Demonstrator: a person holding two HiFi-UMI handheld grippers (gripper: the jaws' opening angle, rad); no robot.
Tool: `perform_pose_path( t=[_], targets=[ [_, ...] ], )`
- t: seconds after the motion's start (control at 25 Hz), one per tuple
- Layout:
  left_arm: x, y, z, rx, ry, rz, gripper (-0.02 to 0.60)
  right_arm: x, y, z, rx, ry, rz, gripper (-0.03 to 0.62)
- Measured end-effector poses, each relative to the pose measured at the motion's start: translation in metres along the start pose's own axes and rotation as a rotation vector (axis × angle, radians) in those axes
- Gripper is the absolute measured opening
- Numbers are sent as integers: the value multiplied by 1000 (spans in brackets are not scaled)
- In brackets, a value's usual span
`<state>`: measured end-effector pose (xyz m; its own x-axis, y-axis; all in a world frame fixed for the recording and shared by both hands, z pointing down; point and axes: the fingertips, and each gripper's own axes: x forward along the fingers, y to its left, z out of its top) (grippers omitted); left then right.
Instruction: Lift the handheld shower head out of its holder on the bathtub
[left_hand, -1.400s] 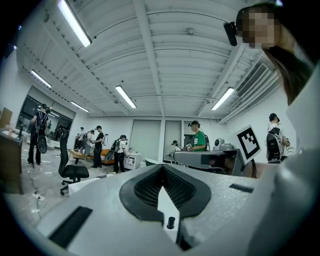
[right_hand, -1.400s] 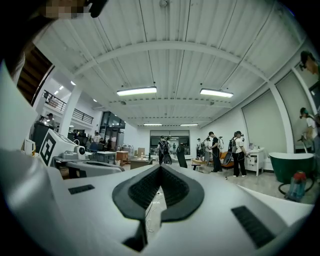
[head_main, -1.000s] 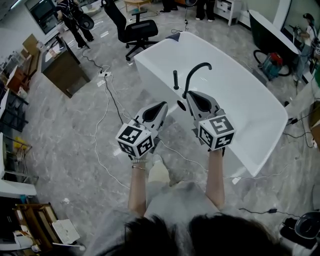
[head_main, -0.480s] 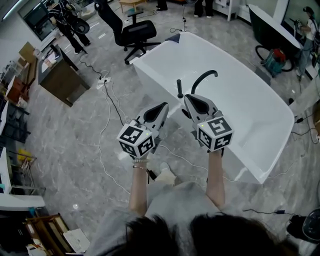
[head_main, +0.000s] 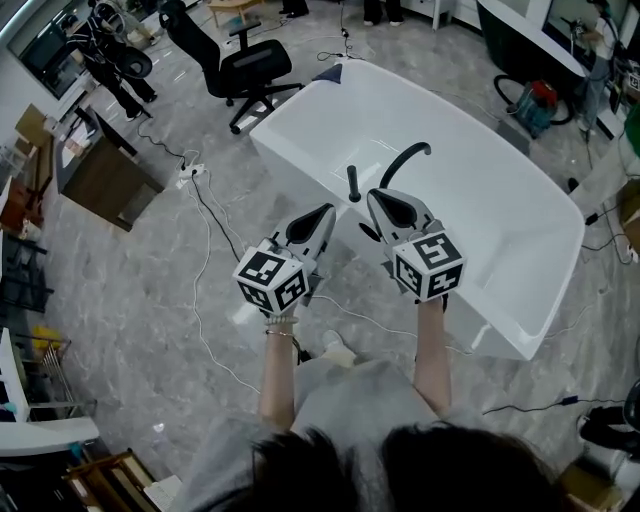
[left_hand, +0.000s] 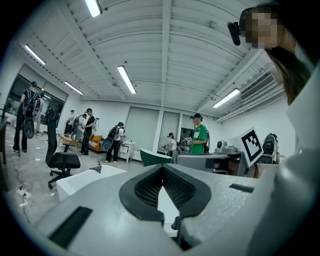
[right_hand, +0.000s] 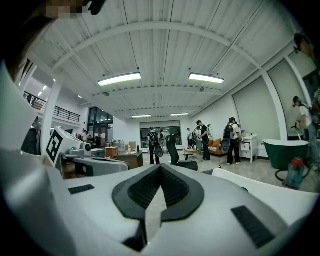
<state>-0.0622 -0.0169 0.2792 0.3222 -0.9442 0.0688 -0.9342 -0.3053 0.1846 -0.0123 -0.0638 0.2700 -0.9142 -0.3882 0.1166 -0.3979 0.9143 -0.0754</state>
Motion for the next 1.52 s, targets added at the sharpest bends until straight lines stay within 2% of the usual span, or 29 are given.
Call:
perform_pose_path(
  t=[0.28, 0.52, 0.76, 1.04, 1.2, 1.52],
  targets=[
    [9, 35, 0, -10, 14, -36, 5, 36, -3, -5, 23, 22, -11, -1],
    [9, 57, -2, 8, 29, -81, 5, 61, -5, -10, 33, 11, -59, 0],
    [0, 87, -14, 13, 44, -86, 5, 81, -3, -28, 63, 4, -87, 0],
    [2, 84, -27, -5, 49, -109, 5, 82, -5, -36, 60, 17, -117, 0],
    [6, 86, -32, -15, 42, -97, 5, 84, -13, -39, 59, 12, -129, 0],
    [17, 130, -55, -77, 76, -64, 5, 125, -24, -59, 54, 45, -203, 0]
  ],
)
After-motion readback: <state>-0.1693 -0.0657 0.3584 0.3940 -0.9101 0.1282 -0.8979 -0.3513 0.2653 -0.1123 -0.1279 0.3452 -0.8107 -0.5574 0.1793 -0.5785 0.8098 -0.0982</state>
